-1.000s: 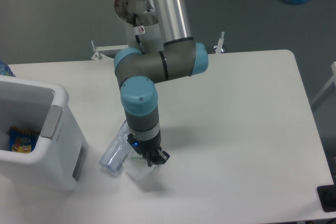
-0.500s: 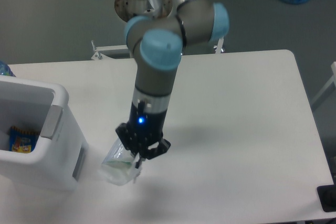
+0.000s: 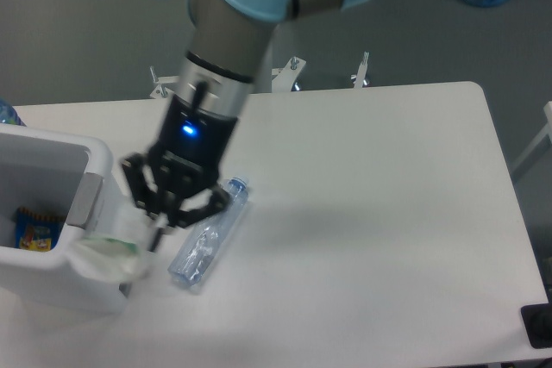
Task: Place the trash in the trash can
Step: 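Move the paper over the bin opening and release it inside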
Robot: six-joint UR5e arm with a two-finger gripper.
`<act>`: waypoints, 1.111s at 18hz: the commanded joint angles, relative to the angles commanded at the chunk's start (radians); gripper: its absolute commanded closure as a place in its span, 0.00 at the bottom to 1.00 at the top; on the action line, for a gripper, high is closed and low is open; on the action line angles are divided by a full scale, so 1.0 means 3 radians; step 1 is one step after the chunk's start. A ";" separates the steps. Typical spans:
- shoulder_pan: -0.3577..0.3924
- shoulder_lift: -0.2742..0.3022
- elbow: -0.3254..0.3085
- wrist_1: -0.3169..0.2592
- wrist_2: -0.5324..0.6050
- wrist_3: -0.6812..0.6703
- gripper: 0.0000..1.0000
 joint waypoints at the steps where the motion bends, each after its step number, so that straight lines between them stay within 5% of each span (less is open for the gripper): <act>1: -0.0072 0.0015 -0.0010 0.0000 0.0000 -0.0061 1.00; 5: -0.0261 0.0046 -0.0102 0.0015 0.0010 -0.0082 1.00; 7: -0.0307 0.0021 -0.0118 0.0015 0.0015 -0.0082 0.92; 10: -0.0328 0.0016 -0.0215 0.0031 0.0015 0.0004 0.47; 11: -0.0343 0.0015 -0.0245 0.0036 0.0020 0.0076 0.16; 12: -0.0348 0.0026 -0.0286 0.0031 0.0026 0.0173 0.00; 20: -0.0216 0.0021 -0.0225 0.0031 0.0046 0.0301 0.00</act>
